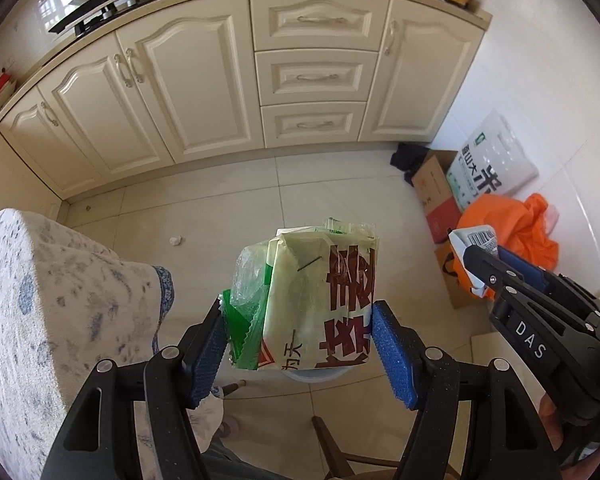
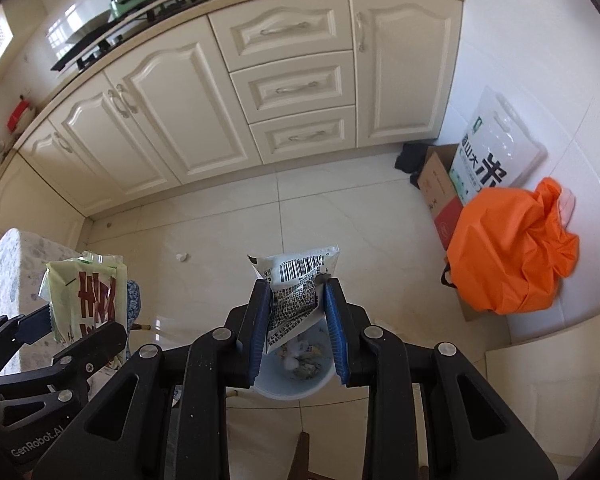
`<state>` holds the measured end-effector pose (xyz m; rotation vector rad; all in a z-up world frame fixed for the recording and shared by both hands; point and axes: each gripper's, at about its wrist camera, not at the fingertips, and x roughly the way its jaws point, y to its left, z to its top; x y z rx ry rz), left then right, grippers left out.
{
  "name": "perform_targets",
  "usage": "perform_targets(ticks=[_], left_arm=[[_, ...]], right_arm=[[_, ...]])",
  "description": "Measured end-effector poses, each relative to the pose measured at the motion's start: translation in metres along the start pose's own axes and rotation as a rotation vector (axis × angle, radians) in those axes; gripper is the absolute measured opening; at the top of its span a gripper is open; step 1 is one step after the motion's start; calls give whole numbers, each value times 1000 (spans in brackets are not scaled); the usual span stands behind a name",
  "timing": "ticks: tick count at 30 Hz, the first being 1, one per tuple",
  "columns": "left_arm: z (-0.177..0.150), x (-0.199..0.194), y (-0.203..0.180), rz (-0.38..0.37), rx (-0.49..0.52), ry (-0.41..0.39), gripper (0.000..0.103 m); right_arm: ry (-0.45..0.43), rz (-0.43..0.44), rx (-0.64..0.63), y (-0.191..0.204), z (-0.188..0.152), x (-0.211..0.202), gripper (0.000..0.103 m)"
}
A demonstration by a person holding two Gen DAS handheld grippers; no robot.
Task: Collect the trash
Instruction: 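Carry the wrapper and bread bag over the blue bucket with both tools, then open both tools to drop the wrapper and bread bag into the bucket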
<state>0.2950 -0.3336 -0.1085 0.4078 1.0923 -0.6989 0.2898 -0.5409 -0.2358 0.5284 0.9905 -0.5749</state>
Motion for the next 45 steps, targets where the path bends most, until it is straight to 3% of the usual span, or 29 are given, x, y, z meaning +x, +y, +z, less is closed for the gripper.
perform_targets(ticks=[8, 11, 26, 28, 30, 31, 35, 45], left_arm=[[-6, 9, -26, 28, 35, 18, 68], [-5, 15, -29, 31, 42, 39, 77], [-14, 13, 14, 56, -66, 63, 80], [-19, 10, 23, 67, -88, 61, 81], [-22, 8, 32, 68, -115, 59, 82], [-24, 6, 37, 71, -128, 57, 83], [-33, -4, 49, 84, -157, 39, 88], [-49, -18, 66, 74, -200, 25, 89]], right_arm=[[30, 2, 18, -11, -8, 7, 29], [45, -2, 24, -12, -10, 10, 31], [61, 14, -39, 17, -15, 11, 31], [75, 24, -54, 27, -16, 13, 36], [121, 50, -53, 35, -15, 19, 64], [139, 68, -49, 38, -15, 21, 68], [167, 61, -65, 49, -20, 25, 71], [178, 50, -96, 63, -31, 19, 72]])
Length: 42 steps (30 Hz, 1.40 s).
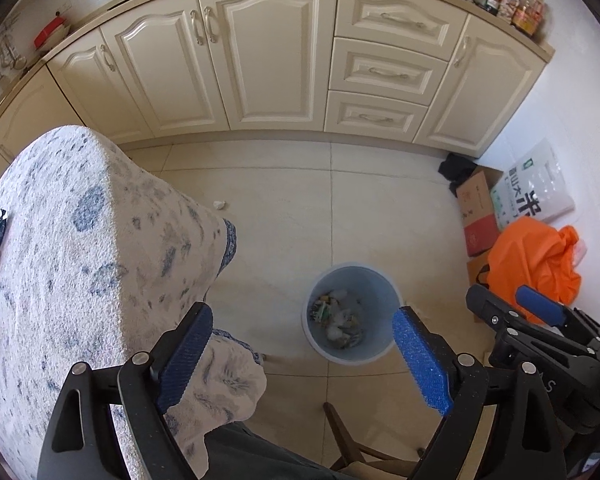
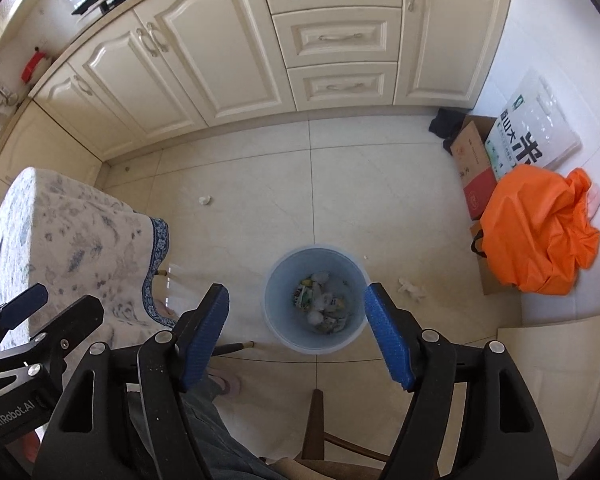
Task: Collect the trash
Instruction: 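Open both tools to drop the wrapper and bread bag into the bucket, then move both open tools back over the remaining trash on the table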
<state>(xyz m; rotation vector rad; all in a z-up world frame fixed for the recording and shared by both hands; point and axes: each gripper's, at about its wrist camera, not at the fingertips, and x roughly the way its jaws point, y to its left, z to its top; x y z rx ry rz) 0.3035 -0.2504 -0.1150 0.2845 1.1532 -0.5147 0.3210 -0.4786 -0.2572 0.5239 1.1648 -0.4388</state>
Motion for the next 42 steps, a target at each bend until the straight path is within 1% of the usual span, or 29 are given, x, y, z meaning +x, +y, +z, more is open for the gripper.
perform_targets(ticks=[10, 18, 20, 25, 27, 33, 38, 42], left_arm=[[-16, -30, 13, -2, -19, -49, 89], [-48, -70, 32, -2, -48, -115, 89], [-57, -81, 40, 4, -66, -134, 89], [-81, -107, 60, 11, -114, -163, 89], [-91, -122, 70, 20, -133, -184, 91], [-125, -157, 104, 44, -187, -239, 93], [-154, -183, 134, 82, -255, -265, 94], [-175, -202, 163, 119, -322, -281, 98]], right_arm=[[-41, -6, -20, 10, -8, -21, 72], [-88, 6, -59, 30, -19, -44, 72], [-99, 9, -78, 38, -22, -50, 75], [-134, 29, -131, 62, -33, -64, 82], [-148, 38, -149, 72, -39, -69, 87], [-181, 55, -205, 107, -51, -84, 94], [-210, 80, -273, 145, -56, -95, 97], [-223, 109, -348, 182, -61, -100, 98]])
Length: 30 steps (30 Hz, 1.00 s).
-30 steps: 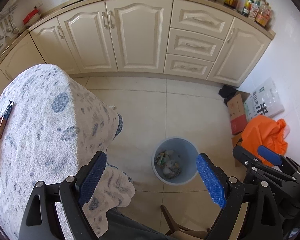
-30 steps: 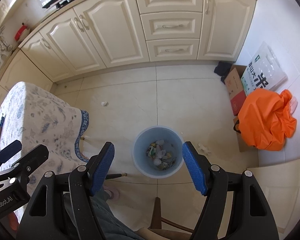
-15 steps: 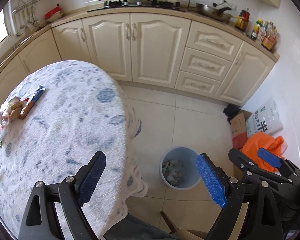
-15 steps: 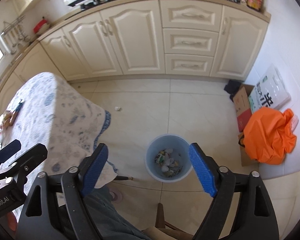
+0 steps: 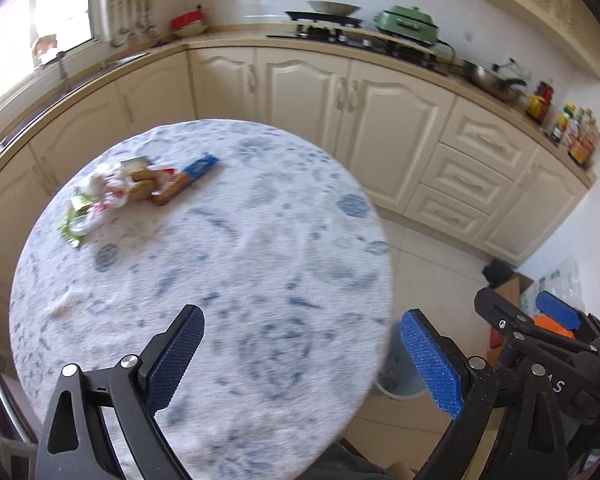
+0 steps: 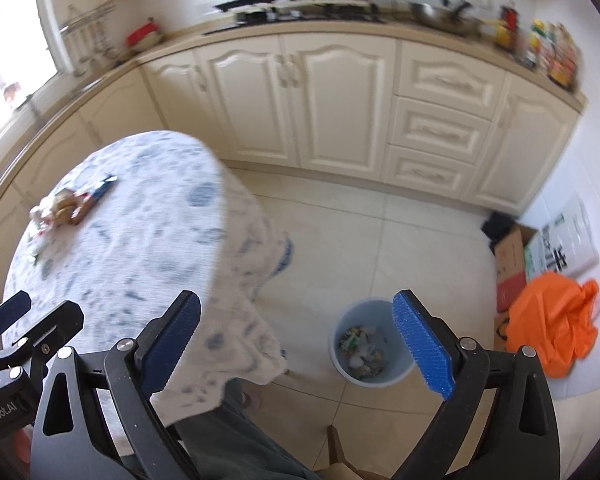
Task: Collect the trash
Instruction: 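Move both open tools back over the remaining trash on the table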
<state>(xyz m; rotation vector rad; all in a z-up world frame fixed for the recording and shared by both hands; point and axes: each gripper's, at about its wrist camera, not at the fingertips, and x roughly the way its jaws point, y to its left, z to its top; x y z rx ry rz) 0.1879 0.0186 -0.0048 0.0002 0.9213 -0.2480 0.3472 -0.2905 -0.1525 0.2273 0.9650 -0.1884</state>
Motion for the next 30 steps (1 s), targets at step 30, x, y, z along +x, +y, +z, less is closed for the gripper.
perform_targets(ticks=[30], left_arm=[[49, 25, 281, 291, -414, 11, 101]], right_arm=[[79, 473, -633, 369, 83, 90, 94]])
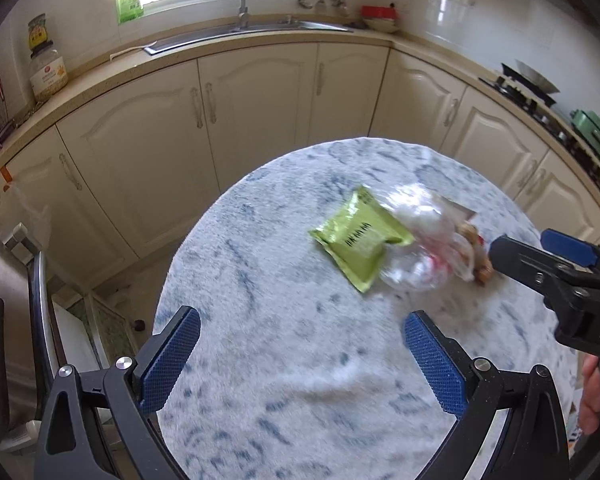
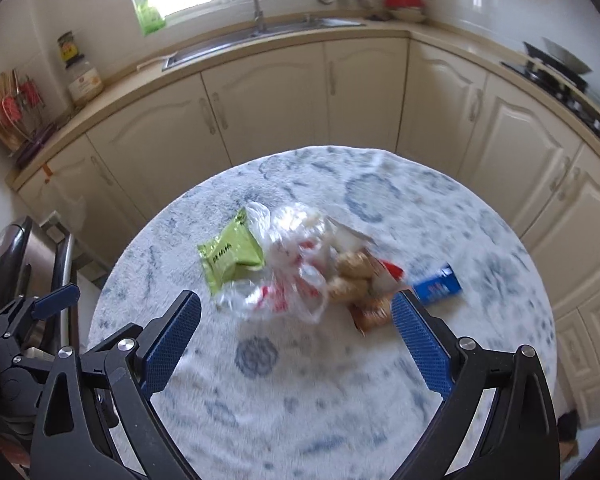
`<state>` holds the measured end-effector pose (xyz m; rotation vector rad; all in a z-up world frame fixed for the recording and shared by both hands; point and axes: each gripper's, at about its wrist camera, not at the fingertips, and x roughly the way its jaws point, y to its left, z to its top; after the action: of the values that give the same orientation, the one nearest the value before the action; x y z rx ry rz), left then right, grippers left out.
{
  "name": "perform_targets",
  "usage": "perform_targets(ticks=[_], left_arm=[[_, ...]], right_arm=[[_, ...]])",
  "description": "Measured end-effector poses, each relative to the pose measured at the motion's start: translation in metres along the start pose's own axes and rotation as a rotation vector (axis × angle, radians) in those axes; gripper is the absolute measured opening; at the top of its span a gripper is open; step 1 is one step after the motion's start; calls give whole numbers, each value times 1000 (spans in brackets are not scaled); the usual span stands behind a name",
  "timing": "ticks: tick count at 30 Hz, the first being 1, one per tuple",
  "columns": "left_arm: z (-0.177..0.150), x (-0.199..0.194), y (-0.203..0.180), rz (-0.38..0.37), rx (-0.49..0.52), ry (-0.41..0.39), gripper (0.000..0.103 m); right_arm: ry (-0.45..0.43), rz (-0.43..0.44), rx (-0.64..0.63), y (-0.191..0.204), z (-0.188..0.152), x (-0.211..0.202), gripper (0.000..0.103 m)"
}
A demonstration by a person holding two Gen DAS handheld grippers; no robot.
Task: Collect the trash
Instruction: 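Move both open tools back over the remaining trash on the table, then grasp the clear red-printed plastic bag with the right tool while the left tool grasps the yellow-green packet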
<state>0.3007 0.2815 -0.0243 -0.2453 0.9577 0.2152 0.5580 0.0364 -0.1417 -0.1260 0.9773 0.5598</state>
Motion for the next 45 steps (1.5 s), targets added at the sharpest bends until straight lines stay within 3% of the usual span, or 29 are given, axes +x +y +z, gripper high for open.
perform_targets(ticks=[5, 13, 18, 19, 24, 31, 36, 41, 44, 45], left_arm=[[22, 41, 9, -11, -15, 19, 101], [38, 91, 15, -33, -29, 47, 101], [37, 106, 23, -38, -68, 67, 101], [37, 107, 24, -41, -74, 69, 101], [35, 101, 23, -43, -72, 62, 101], [43, 89, 13, -36, -77, 52, 101], [60, 97, -4, -40, -51, 61, 101], [77, 125, -25, -5, -19, 85, 101], [86, 156, -36, 17, 1, 128, 101], [87, 167, -40, 5, 12, 145, 96]], right_arm=[[79, 9, -17, 3, 28, 49, 83], [171, -5, -21, -4, 36, 102, 81], [211, 39, -5, -2, 34, 127, 53], [211, 46, -2, -3, 33, 130, 53], [197, 65, 31, -9, 31, 114, 50], [57, 94, 62, -23, 35, 49, 50], [-32, 42, 108, -50, 36, 14, 50], [-37, -86, 175, -92, 38, 18, 50], [-13, -110, 231, -119, 34, 28, 50], [-5, -111, 239, -123, 33, 29, 50]])
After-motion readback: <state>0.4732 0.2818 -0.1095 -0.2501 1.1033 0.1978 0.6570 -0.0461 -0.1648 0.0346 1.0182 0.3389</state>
